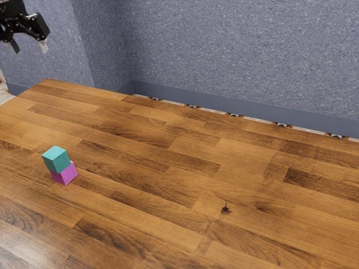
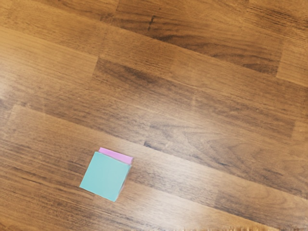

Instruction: Pick up the blue block with one arm, and put the blue block on the table with one arm

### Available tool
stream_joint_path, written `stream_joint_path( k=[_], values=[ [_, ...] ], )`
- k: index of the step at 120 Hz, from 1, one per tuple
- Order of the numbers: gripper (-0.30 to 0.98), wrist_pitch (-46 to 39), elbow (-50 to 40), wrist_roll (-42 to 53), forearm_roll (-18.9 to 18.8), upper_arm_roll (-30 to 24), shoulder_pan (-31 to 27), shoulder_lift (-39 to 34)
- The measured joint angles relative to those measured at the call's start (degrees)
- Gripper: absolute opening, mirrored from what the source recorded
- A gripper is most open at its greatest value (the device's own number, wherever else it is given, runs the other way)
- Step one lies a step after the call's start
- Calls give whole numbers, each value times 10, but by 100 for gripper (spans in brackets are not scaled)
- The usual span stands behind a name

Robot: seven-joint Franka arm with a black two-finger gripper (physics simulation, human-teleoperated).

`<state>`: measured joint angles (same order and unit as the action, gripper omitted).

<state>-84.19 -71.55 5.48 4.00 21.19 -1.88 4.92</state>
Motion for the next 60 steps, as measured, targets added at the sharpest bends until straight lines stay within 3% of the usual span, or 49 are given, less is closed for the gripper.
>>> stream_joint_path(
  k=[25,40,60],
  values=[
    [66,8,3,19,6,3,18,-1],
    [66,15,108,27,7,-2,21,-24],
    [66,34,86,37,-3,4,90,-11]
  ],
)
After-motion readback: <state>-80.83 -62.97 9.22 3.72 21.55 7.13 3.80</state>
